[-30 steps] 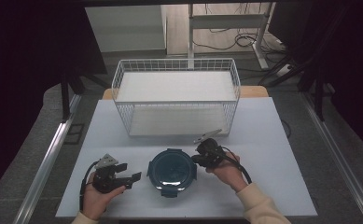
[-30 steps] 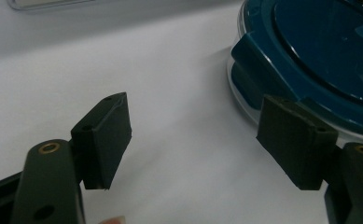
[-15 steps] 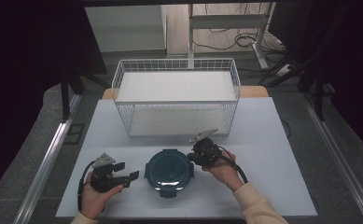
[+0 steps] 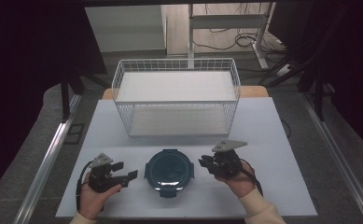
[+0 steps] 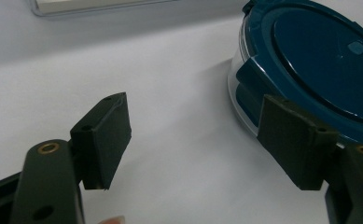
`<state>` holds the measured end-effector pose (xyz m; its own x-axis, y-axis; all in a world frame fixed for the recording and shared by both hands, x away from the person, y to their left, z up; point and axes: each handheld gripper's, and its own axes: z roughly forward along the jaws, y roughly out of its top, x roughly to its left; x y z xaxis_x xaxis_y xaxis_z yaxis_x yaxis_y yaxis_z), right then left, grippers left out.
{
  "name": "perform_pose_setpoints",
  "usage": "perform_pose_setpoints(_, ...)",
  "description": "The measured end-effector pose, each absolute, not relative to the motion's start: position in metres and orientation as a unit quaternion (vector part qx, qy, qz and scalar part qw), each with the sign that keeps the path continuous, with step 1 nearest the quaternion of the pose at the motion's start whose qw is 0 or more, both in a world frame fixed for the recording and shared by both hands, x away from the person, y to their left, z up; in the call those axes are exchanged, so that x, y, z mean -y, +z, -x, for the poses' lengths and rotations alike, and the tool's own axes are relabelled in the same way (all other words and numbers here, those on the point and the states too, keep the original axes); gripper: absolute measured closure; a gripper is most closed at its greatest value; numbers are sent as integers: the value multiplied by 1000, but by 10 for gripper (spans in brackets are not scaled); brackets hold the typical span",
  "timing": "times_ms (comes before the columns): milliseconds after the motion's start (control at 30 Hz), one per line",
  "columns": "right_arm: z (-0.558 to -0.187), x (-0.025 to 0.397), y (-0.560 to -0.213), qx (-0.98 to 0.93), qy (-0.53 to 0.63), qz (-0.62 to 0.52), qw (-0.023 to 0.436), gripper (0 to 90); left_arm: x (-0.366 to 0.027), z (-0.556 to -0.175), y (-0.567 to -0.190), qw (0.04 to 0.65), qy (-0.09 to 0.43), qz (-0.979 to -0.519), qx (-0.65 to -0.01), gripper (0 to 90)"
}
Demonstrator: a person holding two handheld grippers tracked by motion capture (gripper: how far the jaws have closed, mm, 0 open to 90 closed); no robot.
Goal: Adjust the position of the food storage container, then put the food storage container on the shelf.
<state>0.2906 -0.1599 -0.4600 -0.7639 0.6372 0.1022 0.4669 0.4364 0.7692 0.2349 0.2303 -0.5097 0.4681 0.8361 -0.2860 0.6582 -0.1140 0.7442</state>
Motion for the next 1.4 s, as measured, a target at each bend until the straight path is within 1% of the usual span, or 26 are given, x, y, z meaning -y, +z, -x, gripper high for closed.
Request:
perform_pose_setpoints(67,-285,167,-462,-827,433,-343,103,472,-231,-235,-509,434,104,-738,-505,252)
perform_pose_setpoints(133,-282,173,-463,-818,442,-355,97,375,-231,-235,-509,436,109,-736,-506,253)
perform_pose_setpoints(167,-282,173,-463,-818,442,-355,97,375,-231,-235,-509,436,109,-736,-506,252)
perform_pose_setpoints(200,-282,176,-465,-812,447,-364,89,314,-232,-235,-508,436,111,-736,-506,253)
perform_pose_setpoints(233,-282,176,-465,-812,447,-364,89,314,-233,-235,-508,438,115,-734,-506,253)
perform_pose_setpoints(300,-284,179,-467,-805,453,-373,86,284,-236,-235,-507,438,116,-731,-510,253)
perform_pose_setpoints(333,-286,179,-469,-801,457,-379,78,264,-238,-235,-507,438,117,-730,-511,253)
perform_pose_setpoints(500,-287,179,-472,-798,456,-386,77,237,-239,-235,-507,438,119,-725,-517,239)
perform_pose_setpoints(567,-287,179,-473,-799,450,-391,83,221,-239,-235,-506,441,115,-722,-520,217)
perform_pose_setpoints(633,-287,178,-473,-797,450,-396,78,206,-238,-235,-503,445,109,-722,-519,207)
perform_pose_setpoints(800,-282,171,-473,-800,441,-397,85,178,-237,-237,-497,459,89,-718,-515,185)
perform_pose_setpoints(833,-282,170,-473,-801,439,-398,83,175,-236,-237,-496,461,84,-717,-515,180)
perform_pose_setpoints(867,-282,167,-474,-802,437,-399,77,174,-237,-239,-495,472,67,-712,-516,173)
perform_pose_setpoints(900,-282,167,-474,-802,437,-399,77,174,-237,-239,-495,472,67,-712,-516,172)
perform_pose_setpoints(933,-282,163,-474,-803,433,-403,70,173,-237,-241,-493,480,50,-708,-515,169)
perform_pose_setpoints(1067,-288,156,-466,-803,431,-409,55,166,-239,-246,-479,487,44,-706,-512,160)
perform_pose_setpoints(1133,-293,152,-461,-806,426,-409,46,162,-239,-249,-477,487,41,-706,-512,163)
perform_pose_setpoints(1200,-295,151,-459,-803,429,-412,43,162,-234,-257,-476,484,16,-711,-510,161)
perform_pose_setpoints(1233,-299,148,-457,-796,436,-420,28,162,-229,-262,-475,476,3,-717,-509,157)
perform_pose_setpoints(1267,-300,147,-457,-793,439,-421,25,162,-225,-266,-476,472,-1,-721,-508,155)
perform_pose_setpoints(1400,-301,140,-462,-789,442,-425,24,162,-217,-273,-476,473,-16,-720,-507,153)
